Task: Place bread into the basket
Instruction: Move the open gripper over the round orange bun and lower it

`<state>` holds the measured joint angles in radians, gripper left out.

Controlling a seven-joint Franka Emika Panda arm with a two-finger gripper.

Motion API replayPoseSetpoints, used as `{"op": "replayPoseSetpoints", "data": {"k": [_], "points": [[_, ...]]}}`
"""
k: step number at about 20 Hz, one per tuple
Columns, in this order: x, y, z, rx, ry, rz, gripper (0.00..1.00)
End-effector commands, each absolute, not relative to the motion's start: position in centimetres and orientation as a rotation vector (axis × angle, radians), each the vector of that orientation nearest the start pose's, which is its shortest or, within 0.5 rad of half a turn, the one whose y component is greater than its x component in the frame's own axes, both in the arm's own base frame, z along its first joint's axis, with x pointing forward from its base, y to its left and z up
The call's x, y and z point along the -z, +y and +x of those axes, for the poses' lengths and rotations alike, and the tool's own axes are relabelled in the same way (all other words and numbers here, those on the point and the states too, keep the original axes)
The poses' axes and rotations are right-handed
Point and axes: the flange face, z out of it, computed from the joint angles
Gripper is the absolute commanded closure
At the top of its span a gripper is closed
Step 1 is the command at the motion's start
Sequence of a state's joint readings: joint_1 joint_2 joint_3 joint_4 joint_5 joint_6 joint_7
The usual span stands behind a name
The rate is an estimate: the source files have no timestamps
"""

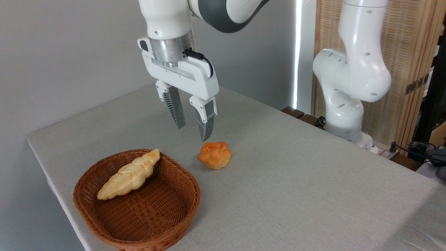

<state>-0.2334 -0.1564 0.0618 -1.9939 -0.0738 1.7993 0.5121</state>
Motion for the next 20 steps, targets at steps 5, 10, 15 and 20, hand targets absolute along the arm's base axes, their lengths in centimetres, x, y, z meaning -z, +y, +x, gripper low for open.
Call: {"op": "replayPoseSetpoints", "data": {"k": [5,10,15,20], "points": [[-46.0,-11.1,46.3,-0.168,1.214,-2.996,0.00],[-44.6,-11.8,45.8,-0.187,1.235,-2.987,0.00],[-43.9,-11.9,46.1,-0.185,1.237,-2.985,0.00],[-43.1,-12.0,46.3,-0.209,1.245,-2.979,0.00]]}}
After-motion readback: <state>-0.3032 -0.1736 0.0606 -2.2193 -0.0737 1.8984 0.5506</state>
